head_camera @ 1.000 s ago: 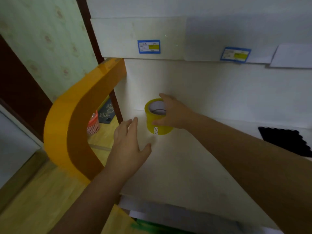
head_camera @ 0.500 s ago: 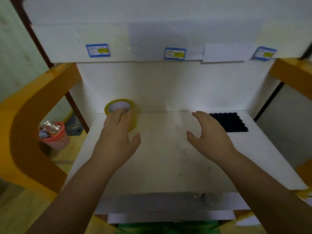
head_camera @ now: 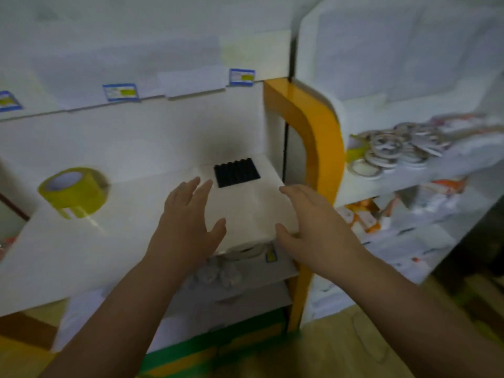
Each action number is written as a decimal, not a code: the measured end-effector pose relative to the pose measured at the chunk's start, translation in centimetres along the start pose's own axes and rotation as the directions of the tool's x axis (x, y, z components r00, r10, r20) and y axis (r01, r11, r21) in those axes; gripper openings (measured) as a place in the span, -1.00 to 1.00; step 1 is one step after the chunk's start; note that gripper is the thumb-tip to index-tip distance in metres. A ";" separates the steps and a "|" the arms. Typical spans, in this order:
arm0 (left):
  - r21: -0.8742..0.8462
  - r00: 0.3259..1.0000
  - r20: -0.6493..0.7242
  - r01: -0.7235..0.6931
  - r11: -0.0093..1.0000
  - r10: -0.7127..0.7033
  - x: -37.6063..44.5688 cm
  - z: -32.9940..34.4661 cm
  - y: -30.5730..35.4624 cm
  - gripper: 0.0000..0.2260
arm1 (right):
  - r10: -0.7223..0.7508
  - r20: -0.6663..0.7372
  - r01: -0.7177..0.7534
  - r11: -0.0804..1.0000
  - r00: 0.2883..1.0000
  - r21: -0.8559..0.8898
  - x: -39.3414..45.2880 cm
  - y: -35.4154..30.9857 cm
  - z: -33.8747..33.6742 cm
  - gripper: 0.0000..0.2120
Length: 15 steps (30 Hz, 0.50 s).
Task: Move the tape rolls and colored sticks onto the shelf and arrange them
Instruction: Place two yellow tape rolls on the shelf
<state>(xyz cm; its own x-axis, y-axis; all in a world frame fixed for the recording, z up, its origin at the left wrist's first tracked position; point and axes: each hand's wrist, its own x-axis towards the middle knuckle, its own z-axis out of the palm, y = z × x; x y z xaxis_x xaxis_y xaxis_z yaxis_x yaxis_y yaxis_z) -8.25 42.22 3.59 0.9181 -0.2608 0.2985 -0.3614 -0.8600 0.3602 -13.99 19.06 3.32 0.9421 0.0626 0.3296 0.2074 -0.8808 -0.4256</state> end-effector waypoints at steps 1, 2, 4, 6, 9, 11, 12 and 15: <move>-0.013 1.000 0.003 -0.020 1.000 0.020 -0.3 0.5 1.9 -0.31 | -0.009 0.007 0.009 1.000 1.000 -0.005 -1.1 1.2 -1.3 -0.41; -0.024 0.999 0.000 -0.042 0.999 0.042 -0.7 0.9 3.7 -0.32 | -0.010 0.003 0.010 1.000 1.000 -0.008 -2.2 2.4 -2.8 -0.44; -0.049 0.997 -0.002 -0.072 0.996 0.072 -1.3 1.8 7.2 -0.34 | 0.014 -0.020 -0.014 0.999 1.000 -0.029 -4.1 5.0 -5.5 -0.47; -0.077 0.993 -0.026 -0.113 0.991 0.111 -1.8 2.5 10.7 -0.37 | 0.064 -0.057 -0.068 0.996 0.996 -0.066 -5.7 7.7 -7.8 -0.47; -0.117 0.969 -0.127 -0.226 0.967 0.212 -1.9 3.2 15.9 -0.46 | 0.150 -0.104 -0.159 0.984 0.983 -0.077 -7.7 11.6 -10.8 -0.46; -0.120 0.951 -0.166 -0.281 0.952 0.260 -1.6 3.5 19.4 -0.48 | 0.188 -0.134 -0.197 0.978 0.973 -0.061 -8.5 13.8 -12.2 -0.45; -0.124 0.949 -0.164 -0.292 0.948 0.270 -1.3 3.7 21.1 -0.48 | 0.202 -0.145 -0.212 0.976 0.968 -0.056 -8.8 14.8 -12.7 -0.45; -0.124 0.941 -0.116 -0.330 0.936 0.316 0.2 5.2 25.1 -0.42 | 0.237 -0.159 -0.250 0.966 0.958 -0.064 -9.2 17.5 -13.7 -0.44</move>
<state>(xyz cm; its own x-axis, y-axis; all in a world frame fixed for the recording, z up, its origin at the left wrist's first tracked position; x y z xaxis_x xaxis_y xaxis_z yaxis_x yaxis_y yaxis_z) -16.29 18.25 8.09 0.7311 -0.4668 0.4975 -0.6613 -0.6644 0.3483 -22.60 -3.38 4.38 0.9101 -0.2234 0.3489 -0.0517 -0.8968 -0.4393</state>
